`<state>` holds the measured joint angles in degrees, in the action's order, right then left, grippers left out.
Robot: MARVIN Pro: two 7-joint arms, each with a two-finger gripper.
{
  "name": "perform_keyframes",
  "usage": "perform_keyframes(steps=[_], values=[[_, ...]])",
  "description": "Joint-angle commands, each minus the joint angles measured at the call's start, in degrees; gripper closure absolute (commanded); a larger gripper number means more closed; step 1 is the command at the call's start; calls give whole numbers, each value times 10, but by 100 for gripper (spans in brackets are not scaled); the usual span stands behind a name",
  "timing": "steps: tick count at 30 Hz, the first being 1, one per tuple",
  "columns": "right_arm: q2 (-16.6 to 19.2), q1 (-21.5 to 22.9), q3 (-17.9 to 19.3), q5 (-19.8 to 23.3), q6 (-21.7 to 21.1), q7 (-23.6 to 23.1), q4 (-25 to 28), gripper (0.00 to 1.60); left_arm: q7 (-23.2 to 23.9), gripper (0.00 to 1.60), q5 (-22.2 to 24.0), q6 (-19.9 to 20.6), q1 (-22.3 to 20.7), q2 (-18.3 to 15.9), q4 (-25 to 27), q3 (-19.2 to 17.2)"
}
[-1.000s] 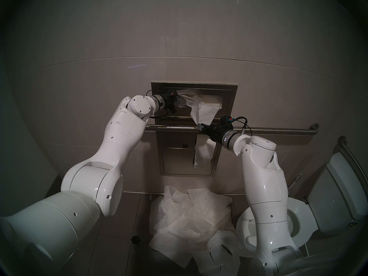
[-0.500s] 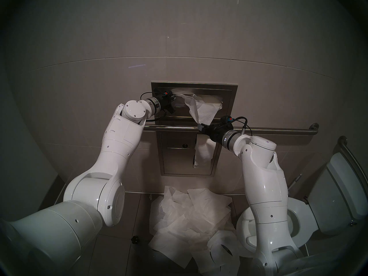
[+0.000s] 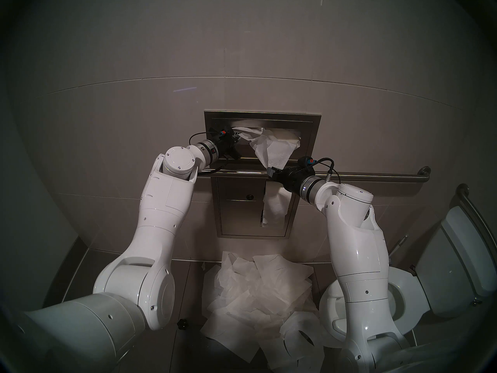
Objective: Take out a toilet seat cover
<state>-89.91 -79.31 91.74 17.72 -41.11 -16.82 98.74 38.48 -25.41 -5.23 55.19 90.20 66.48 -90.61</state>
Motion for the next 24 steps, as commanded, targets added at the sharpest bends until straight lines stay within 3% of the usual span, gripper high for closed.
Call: perform_keyframes(steps=[1,13,24], values=[[1,19,1,0,5,-1,18,27,13,160,27,5,22,18,66,-9],[1,19,1,0,5,-1,16,27,15,160,43,-10,-3,19,131,-30],[1,20,1,0,5,-1,18,27,22,160,54,8,28,24,208,-47]])
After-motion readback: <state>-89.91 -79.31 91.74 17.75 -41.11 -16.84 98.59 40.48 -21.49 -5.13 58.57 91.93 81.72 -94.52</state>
